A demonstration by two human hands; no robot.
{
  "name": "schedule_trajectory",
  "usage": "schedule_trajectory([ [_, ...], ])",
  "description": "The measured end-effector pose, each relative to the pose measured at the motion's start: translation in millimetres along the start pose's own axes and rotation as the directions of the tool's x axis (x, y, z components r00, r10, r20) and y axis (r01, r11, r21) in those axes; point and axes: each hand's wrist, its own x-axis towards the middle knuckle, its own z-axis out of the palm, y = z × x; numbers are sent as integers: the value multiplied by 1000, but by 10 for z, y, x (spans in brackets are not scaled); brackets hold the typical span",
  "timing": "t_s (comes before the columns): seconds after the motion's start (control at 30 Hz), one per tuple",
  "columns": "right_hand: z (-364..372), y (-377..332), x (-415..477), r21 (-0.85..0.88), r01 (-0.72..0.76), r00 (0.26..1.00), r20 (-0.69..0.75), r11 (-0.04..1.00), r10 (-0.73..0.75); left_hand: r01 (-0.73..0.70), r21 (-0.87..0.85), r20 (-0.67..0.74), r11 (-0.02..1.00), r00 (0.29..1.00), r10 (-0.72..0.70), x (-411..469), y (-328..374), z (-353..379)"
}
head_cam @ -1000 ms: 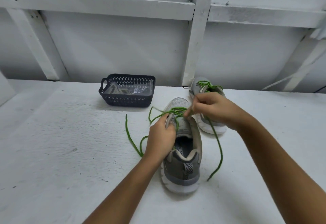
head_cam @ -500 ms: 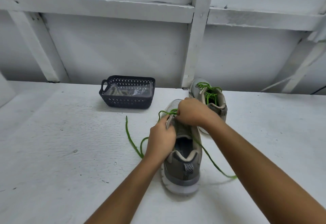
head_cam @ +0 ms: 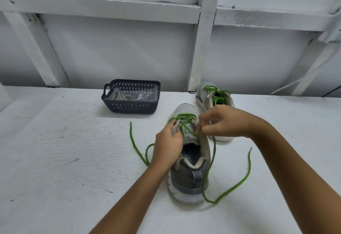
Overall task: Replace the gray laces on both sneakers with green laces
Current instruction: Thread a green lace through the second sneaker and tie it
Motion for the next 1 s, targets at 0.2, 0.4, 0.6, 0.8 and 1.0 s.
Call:
schedule_trajectory([
  [0.2,4,-48,87,-113,-50,997,-56,992,43,14,13,-4,1000,1000,-14,-14,5,-3],
  [0.4,352,49,666,-348,-146,976,-202,926,79,25,29,1,999,1000,-26,-7,-3,2],
  [0.6,568,94,884,-421,-160,971,-232,893,65,34,33,-3,999,999,-34,14,-26,18],
  [0.8,416,33,585,-243,-104,974,-219,964,50,13,27,-15,1000,1000,-13,4,-15,27],
  [1.0,370,-22,234,-132,-38,993,-115,991,23,11,36,-20,999,1000,-10,17,-26,42],
])
